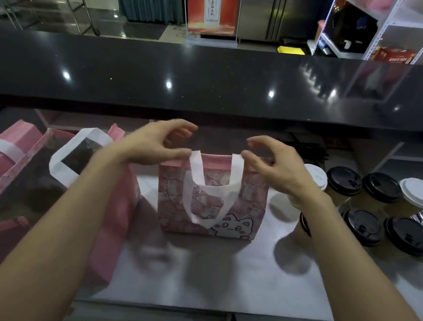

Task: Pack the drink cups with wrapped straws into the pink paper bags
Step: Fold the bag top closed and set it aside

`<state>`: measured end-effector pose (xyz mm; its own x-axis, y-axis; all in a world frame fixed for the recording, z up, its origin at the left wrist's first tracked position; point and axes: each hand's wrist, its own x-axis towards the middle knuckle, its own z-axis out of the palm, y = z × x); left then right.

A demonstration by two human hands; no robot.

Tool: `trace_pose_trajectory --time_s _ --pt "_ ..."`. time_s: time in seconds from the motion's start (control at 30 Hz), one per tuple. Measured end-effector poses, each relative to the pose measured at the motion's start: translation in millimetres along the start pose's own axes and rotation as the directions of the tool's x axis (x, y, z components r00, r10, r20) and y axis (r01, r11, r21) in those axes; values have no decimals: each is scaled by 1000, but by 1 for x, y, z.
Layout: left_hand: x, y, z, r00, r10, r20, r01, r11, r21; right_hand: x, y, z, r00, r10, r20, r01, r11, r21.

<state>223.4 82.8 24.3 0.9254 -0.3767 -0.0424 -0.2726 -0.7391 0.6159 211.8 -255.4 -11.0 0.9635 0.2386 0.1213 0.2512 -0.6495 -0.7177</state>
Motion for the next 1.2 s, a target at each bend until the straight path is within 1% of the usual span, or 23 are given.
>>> trace_pose_trajectory --time_s 0.03,0.1,0.13,0.17,0.23,0.4,0.53,0.63,0.7,0.8,0.87,0.93,1.0,1.07,1.13,1.2 --pt "-6 -8 -8 999 -30 28 31 999 -8 -6 8 -6 1000 19 1 -19 1000 12" --pt "-10 -18 -12 992 -99 76 92 992 91 -13 22 -10 994 72 77 -70 997 -31" --pt "-9 -19 -10 990 -121 75 109 982 154 -14 26 -9 990 98 102 -93 994 -50" --pt "-7 -19 -7 991 -124 56 111 974 199 -13 29 -7 989 115 98 -110 992 -55" --pt "-2 -17 -1 994 -105 4 101 967 235 -10 33 -4 991 123 47 -121 992 -47" --pt "5 -21 8 994 -82 -70 95 972 216 -8 41 1 985 174 -18 -173 984 30" --pt "7 -30 8 992 -90 -93 106 977 187 -8 48 1 987 160 14 -160 985 60" --pt "8 -31 6 990 -69 -127 95 973 210 -5 50 -3 985 169 22 -170 980 101" --pt "8 -31 6 992 -66 -110 88 976 202 -3 49 -6 984 178 15 -179 978 109" --pt "8 -25 12 998 -62 -9 63 987 150 -3 42 -8 984 132 120 -146 983 111" --pt "9 -19 18 998 -63 11 61 989 132 0 38 -4 987 125 106 -135 986 94" --pt "11 -17 22 996 -85 -35 89 986 138 2 35 0 989 133 61 -138 987 84" --pt "12 -17 21 990 -110 -93 126 976 180 1 33 1 990 132 53 -136 988 70" --pt "11 -15 20 978 -122 -169 162 955 247 -2 32 0 995 90 32 -91 996 9" --pt "13 -12 25 955 -99 -280 188 932 311 -6 28 3 999 41 -17 -42 996 -74" --pt "16 -8 36 927 -42 -374 179 923 340 -14 22 7 996 -15 -89 1 988 -155"
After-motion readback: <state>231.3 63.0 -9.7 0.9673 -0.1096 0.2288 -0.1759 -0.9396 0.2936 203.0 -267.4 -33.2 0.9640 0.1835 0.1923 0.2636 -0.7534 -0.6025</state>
